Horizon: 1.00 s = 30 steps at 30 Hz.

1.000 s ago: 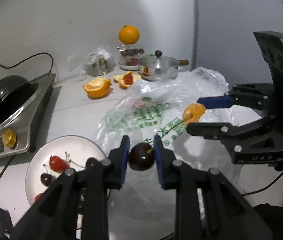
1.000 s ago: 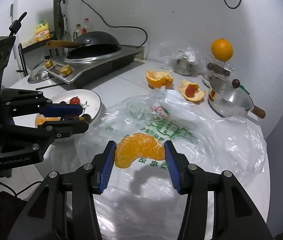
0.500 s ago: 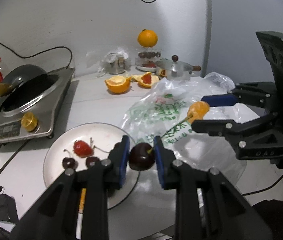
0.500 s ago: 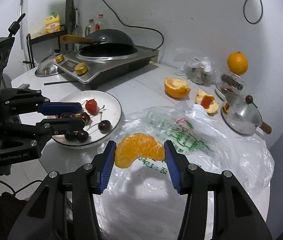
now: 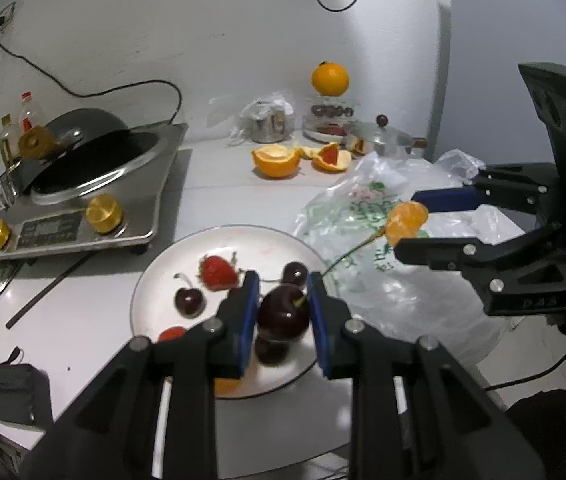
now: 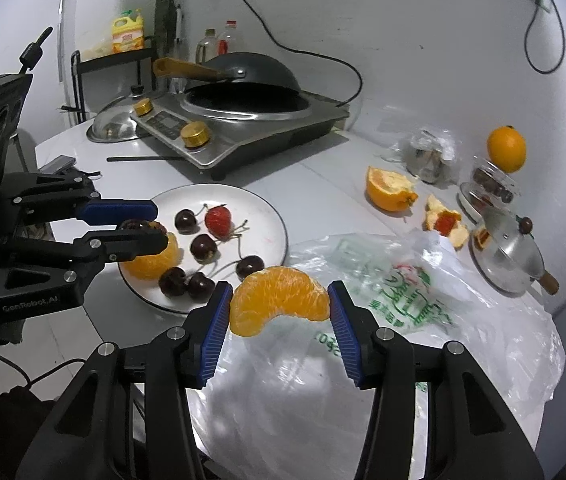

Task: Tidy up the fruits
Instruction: 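Carry the orange segment and cherry over the white plate with both tools, then lower the orange segment and cherry onto the plate and open both tools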

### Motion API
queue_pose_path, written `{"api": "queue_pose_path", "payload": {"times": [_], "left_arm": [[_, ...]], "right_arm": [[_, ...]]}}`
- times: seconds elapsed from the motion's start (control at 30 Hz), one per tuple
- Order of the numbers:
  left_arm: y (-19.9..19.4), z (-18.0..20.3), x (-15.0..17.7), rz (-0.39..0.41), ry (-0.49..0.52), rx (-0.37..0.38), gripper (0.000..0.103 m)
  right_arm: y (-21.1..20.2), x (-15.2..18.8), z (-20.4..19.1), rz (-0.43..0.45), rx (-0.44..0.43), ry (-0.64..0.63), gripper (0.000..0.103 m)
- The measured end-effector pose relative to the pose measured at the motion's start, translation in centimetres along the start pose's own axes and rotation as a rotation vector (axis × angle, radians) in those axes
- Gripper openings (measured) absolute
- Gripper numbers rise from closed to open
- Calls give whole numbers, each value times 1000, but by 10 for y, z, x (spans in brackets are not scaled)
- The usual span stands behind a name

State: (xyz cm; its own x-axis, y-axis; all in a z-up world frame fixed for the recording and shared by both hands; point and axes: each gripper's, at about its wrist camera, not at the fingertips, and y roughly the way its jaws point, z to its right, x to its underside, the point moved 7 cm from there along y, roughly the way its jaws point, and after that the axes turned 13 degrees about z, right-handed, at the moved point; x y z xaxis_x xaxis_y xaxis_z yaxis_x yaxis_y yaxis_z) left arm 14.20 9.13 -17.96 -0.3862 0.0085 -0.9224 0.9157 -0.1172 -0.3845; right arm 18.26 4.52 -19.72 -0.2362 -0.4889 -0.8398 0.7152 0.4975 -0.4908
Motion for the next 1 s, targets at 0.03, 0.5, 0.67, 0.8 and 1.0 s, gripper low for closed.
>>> {"api": "queue_pose_path", "payload": {"times": [0.03, 0.5, 0.67, 0.8, 1.0], "left_arm": [[-1, -4, 1, 0, -4, -6, 25], [-1, -49, 15, -10, -59, -60, 25], [3, -66, 19, -16, -76, -78, 25], [8, -77, 21, -20, -87, -86, 25], [22, -88, 26, -31, -103, -90, 25]], "right_arm": [[2, -1, -3, -2, -5, -4, 52], [35, -12, -31, -31, -60, -40, 52], [49, -15, -37, -41, -75, -46, 52], [61, -17, -38, -49, -83, -47, 52], [82, -16, -35, -69, -89, -39, 52]]}}
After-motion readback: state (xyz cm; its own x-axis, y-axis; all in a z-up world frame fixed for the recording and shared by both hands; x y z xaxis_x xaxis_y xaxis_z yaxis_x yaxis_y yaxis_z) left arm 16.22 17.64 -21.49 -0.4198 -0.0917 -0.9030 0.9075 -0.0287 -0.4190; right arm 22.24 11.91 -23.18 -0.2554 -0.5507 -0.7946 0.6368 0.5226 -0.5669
